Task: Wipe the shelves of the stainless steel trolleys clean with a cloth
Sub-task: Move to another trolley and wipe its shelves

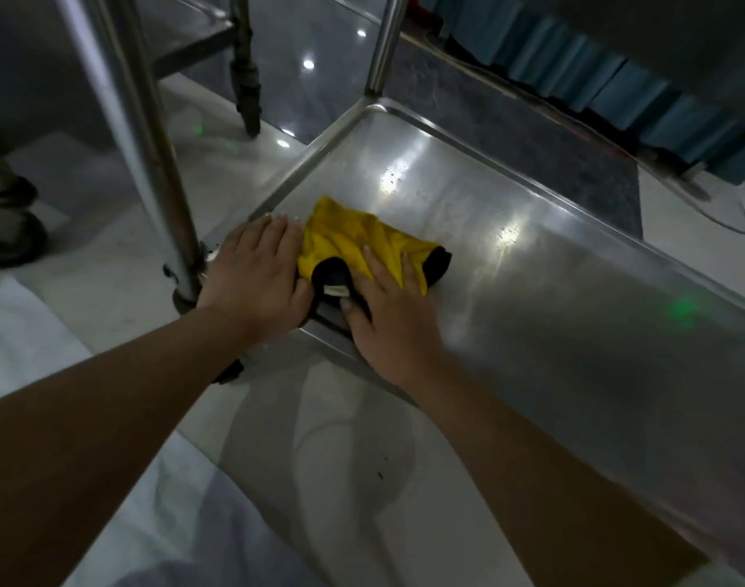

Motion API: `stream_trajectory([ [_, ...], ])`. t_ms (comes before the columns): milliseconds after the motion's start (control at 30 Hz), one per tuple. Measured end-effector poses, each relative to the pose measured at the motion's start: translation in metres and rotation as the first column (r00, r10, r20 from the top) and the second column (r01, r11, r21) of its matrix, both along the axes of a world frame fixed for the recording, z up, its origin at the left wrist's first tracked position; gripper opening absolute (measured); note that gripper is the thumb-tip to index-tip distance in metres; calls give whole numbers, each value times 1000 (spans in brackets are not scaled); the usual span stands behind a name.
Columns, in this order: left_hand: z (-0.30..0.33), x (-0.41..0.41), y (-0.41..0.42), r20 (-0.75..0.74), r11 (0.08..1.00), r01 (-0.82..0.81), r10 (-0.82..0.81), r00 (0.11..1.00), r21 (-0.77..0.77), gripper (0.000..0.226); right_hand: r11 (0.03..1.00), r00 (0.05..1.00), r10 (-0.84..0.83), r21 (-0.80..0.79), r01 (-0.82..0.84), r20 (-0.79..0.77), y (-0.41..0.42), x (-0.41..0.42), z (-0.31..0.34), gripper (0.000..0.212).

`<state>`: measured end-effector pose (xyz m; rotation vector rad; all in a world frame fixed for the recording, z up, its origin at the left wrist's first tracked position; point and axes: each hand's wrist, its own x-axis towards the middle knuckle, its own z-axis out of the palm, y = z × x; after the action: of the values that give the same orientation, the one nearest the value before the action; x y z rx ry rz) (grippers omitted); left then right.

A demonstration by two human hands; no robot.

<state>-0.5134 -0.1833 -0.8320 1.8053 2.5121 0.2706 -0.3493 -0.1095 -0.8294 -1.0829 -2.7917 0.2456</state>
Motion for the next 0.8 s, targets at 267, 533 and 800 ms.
stream_trajectory([
  [267,0,6,-1,-47,997,6,-10,999,-75,77,993,990,119,-5,-120,-77,49,133,7,49],
  [533,-6,32,-1,-25,999,-4,3,1000,-41,78,705,700,-709,-96,702,-85,113,89,15,48],
  [800,-4,29,3,-72,998,-23,18,997,-64,84,997,999,-22,-72,25,42,82,-47,-2,54],
])
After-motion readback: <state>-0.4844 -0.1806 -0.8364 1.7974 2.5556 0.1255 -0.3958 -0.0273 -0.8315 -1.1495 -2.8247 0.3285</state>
